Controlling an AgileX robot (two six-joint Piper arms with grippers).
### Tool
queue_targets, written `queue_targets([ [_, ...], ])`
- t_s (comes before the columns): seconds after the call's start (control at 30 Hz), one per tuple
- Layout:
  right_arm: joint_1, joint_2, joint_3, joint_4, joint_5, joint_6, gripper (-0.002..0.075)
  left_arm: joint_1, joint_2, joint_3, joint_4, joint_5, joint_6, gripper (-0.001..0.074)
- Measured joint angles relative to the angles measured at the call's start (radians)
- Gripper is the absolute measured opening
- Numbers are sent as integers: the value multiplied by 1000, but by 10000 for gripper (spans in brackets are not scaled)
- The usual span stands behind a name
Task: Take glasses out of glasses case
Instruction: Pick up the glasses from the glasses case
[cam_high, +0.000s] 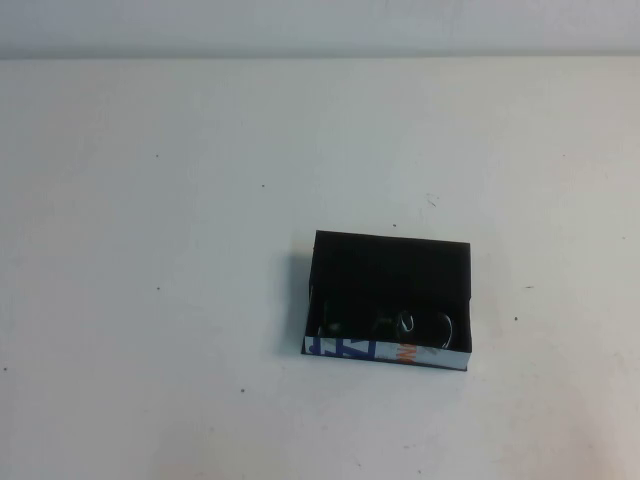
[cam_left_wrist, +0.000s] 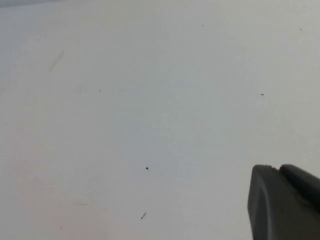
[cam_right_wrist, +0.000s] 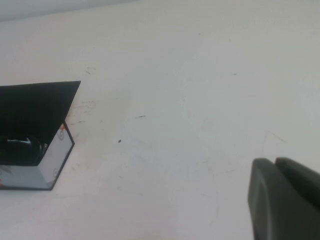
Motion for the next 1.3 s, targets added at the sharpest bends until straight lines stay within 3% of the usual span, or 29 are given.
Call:
queue_targets([
  [1.07,0,0,0,5,2,0,-18,0,0,0,0,0,0,-4],
  [1.2,0,0,0,76,2,0,-18,0,0,0,0,0,0,-4],
  [1.3,0,0,0,261,2,0,-18,0,0,0,0,0,0,-4],
])
